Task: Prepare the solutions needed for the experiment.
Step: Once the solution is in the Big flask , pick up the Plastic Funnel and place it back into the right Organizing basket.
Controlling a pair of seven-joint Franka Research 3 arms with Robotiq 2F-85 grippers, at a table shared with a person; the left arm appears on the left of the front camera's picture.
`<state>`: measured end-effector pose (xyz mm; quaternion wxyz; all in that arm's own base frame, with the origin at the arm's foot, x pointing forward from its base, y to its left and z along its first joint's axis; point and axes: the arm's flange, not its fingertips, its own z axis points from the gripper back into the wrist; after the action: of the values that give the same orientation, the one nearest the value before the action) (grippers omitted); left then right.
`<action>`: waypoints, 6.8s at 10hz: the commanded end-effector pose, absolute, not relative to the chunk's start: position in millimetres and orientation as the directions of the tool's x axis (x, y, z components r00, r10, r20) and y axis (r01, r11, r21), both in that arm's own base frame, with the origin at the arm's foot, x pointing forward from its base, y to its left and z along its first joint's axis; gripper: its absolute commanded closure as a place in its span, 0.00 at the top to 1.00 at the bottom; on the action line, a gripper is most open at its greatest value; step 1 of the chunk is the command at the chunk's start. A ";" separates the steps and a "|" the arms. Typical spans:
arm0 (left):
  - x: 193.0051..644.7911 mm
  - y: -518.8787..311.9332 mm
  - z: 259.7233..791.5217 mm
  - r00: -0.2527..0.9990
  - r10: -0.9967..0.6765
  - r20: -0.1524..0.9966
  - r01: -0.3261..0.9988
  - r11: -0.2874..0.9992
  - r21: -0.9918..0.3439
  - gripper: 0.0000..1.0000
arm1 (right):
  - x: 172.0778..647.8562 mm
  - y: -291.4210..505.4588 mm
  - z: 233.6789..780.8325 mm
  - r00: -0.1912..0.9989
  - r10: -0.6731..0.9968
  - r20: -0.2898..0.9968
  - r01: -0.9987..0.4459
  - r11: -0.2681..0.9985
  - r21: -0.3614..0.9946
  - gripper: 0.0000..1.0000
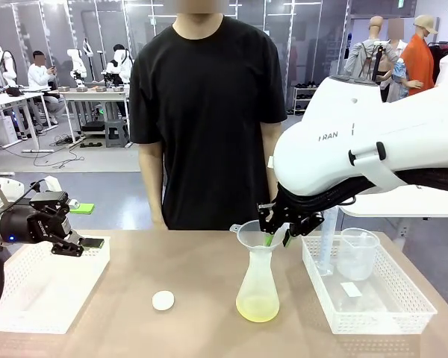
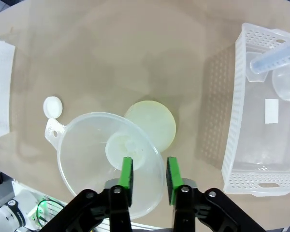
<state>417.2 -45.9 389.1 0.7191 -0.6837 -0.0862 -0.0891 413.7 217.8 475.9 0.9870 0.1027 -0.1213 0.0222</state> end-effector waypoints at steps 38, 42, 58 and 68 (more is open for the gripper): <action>417.8 -47.3 391.9 0.969 0.002 0.249 0.249 0.037 -0.968 1.00 | 402.3 99.1 580.1 0.941 -0.163 0.297 0.075 0.955 0.287 0.00; 417.8 -47.3 391.9 0.969 0.002 0.249 0.249 0.037 -0.968 1.00 | 402.7 21.4 576.3 0.929 -0.263 0.260 0.195 0.946 0.259 0.00; 417.8 -47.3 391.9 0.969 0.002 0.249 0.249 0.037 -0.968 1.00 | 377.9 -0.1 456.8 0.895 -0.382 0.232 0.368 0.924 0.103 0.00; 417.8 -47.3 391.9 0.969 0.002 0.249 0.249 0.037 -0.968 1.00 | 398.3 38.6 411.6 0.910 -0.352 0.220 0.361 0.933 0.002 0.49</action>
<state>417.2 -45.9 389.1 0.7191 -0.6837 -0.0862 -0.0891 394.9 31.8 417.8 0.9818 -0.0091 -0.0957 -0.1636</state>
